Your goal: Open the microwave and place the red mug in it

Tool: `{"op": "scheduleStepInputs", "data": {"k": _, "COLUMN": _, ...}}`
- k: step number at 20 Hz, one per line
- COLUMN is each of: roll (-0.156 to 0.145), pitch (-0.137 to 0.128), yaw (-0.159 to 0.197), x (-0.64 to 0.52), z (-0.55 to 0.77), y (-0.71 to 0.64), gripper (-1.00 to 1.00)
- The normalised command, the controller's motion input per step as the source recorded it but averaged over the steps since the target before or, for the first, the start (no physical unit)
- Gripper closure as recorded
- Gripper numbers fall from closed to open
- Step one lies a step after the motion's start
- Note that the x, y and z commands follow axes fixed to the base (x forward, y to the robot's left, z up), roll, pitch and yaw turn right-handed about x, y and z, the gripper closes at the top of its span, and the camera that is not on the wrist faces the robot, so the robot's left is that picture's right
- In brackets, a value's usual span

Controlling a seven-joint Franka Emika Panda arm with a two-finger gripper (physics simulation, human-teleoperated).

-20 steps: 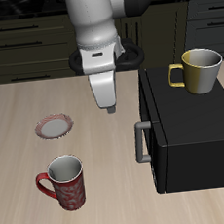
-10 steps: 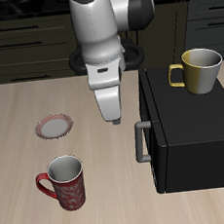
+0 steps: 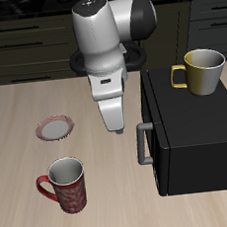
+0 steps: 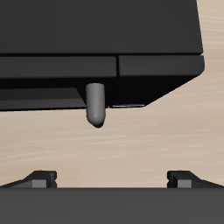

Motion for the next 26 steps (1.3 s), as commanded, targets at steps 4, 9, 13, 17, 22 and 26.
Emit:
{"op": "scheduleStepInputs", "data": {"k": 4, "roll": -0.003, "pitch": -0.047, "yaw": -0.004, "x": 0.07, "z": 0.04, "y": 0.01, "gripper": -1.00}}
{"op": "scheduleStepInputs", "data": {"k": 9, "roll": 0.000, "pitch": -0.018, "yaw": -0.021, "x": 0.04, "z": -0.03, "y": 0.07, "gripper": -1.00}}
{"op": "scheduleStepInputs", "data": {"k": 13, "roll": 0.016, "pitch": -0.012, "yaw": -0.024, "x": 0.04, "z": -0.08, "y": 0.18, "gripper": -1.00}}
{"op": "scheduleStepInputs", "data": {"k": 17, "roll": 0.025, "pitch": -0.006, "yaw": -0.039, "x": 0.03, "z": -0.10, "y": 0.28, "gripper": -1.00}}
{"op": "scheduleStepInputs", "data": {"k": 22, "roll": 0.015, "pitch": 0.015, "yaw": -0.026, "x": -0.01, "z": -0.22, "y": 0.16, "gripper": -1.00}}
{"op": "scheduleStepInputs", "data": {"k": 26, "roll": 0.036, "pitch": 0.051, "yaw": -0.016, "x": -0.13, "z": -0.46, "y": 0.25, "gripper": -1.00}}
